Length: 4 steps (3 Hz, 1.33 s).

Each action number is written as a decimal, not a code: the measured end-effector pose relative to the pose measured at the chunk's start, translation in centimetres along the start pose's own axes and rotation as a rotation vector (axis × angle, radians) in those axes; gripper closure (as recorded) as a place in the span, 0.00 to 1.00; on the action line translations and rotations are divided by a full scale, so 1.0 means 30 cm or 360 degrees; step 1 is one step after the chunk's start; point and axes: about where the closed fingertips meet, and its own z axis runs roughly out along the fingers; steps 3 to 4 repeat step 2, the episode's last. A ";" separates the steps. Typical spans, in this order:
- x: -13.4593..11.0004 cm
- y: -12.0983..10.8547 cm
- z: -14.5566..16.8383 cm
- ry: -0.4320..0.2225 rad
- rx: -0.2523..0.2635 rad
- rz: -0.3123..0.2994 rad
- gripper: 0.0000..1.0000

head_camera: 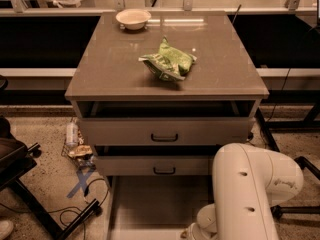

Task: Open bottom drawer

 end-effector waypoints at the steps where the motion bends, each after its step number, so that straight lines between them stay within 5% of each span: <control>1: 0.001 -0.017 -0.001 -0.0001 -0.0003 0.0000 0.00; 4: 0.002 -0.027 -0.003 -0.0001 -0.0003 0.0000 0.00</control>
Offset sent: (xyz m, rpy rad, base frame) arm -0.0010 0.0004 -0.0005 0.0006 0.0018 0.0005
